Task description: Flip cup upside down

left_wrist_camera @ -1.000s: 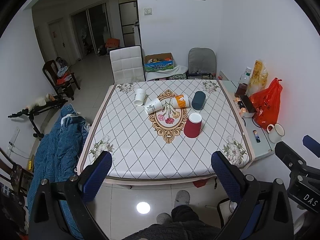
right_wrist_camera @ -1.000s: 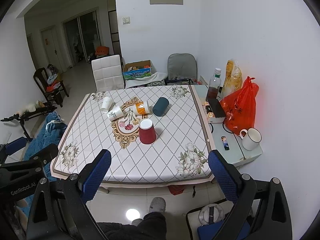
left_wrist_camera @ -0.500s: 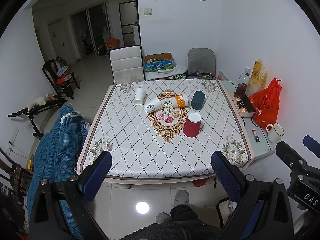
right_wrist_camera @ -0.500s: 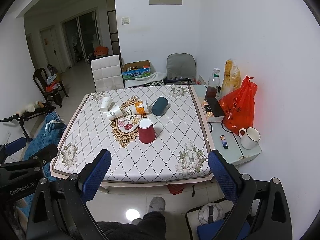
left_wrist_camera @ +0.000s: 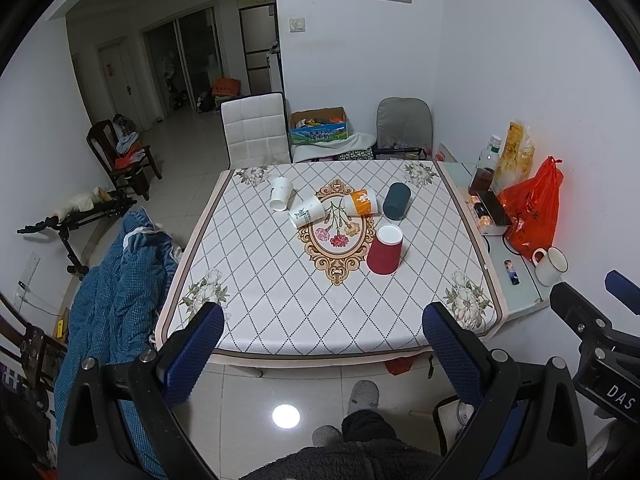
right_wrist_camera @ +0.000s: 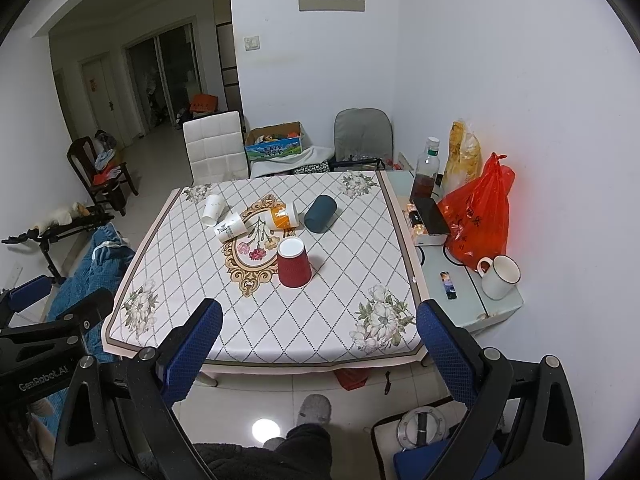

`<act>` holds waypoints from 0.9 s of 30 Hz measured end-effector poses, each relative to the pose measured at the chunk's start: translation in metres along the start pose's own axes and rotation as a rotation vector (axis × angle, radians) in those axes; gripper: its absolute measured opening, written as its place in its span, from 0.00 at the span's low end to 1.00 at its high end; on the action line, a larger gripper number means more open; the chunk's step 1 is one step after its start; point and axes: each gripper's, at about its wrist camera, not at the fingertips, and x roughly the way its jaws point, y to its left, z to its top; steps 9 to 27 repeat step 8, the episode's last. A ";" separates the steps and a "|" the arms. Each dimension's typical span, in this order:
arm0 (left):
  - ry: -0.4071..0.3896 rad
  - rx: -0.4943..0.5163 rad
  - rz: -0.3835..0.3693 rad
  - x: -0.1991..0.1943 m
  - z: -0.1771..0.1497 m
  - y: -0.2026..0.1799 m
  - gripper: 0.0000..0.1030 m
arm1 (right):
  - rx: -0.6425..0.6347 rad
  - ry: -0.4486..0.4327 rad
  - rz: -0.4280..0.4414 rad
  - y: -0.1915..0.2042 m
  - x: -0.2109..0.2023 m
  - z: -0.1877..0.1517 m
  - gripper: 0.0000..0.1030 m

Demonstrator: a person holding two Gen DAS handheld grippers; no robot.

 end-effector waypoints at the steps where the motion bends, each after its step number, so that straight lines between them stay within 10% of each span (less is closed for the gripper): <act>1: -0.001 -0.001 0.000 0.000 -0.001 0.001 0.99 | -0.001 0.001 0.001 0.000 -0.001 0.000 0.96; 27: 0.005 0.005 0.003 -0.002 -0.003 0.003 0.99 | 0.003 0.005 0.004 -0.001 -0.004 -0.001 0.96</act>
